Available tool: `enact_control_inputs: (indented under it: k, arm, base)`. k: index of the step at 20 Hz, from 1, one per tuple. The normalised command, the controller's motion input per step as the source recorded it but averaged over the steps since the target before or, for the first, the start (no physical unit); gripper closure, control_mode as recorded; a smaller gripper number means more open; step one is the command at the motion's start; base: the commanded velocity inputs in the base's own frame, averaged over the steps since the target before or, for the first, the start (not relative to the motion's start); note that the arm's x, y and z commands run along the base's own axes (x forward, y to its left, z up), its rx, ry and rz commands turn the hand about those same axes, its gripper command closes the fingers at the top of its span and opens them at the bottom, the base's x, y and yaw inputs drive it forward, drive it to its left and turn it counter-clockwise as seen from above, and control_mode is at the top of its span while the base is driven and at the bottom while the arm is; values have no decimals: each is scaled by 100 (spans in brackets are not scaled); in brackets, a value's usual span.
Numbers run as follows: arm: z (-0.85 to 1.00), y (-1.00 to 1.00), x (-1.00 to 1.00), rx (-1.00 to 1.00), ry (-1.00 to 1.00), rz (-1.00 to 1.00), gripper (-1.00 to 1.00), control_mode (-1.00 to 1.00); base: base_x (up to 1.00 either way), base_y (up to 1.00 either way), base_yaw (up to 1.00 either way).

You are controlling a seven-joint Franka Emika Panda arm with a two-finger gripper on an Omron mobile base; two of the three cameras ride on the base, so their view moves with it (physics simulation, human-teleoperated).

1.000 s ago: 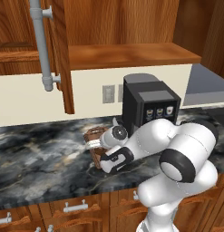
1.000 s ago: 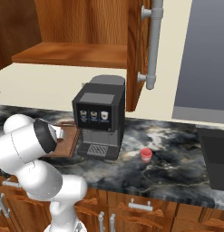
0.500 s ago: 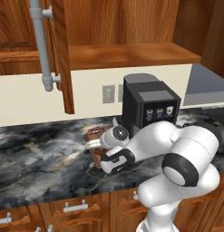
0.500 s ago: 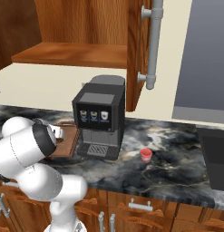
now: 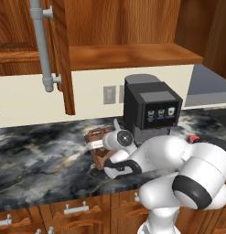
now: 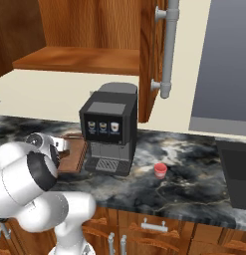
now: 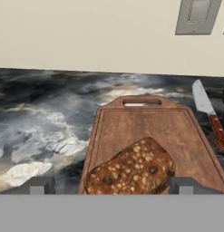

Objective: Pick the bread, place it on the cutting board, pick the jam, place it on the counter, and close the cabinet.

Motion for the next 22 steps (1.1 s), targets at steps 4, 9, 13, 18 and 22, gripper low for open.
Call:
enact_control_inputs:
  k: [4,9,13,18,22]
  arm:
    - [21,0,-21,0,-12,0,-100,-100]
    - [13,0,-22,0,-9,0,-100,-100]
    - [6,0,-7,0,-7,0,-100,-100]
    - [2,0,-1,0,-5,0,-100,-100]
    - [0,0,-17,0,-6,0,-100,-100]
  base:
    - [0,0,0]
    - [0,0,0]
    - [0,0,0]
    - [0,0,0]
    - [0,0,0]
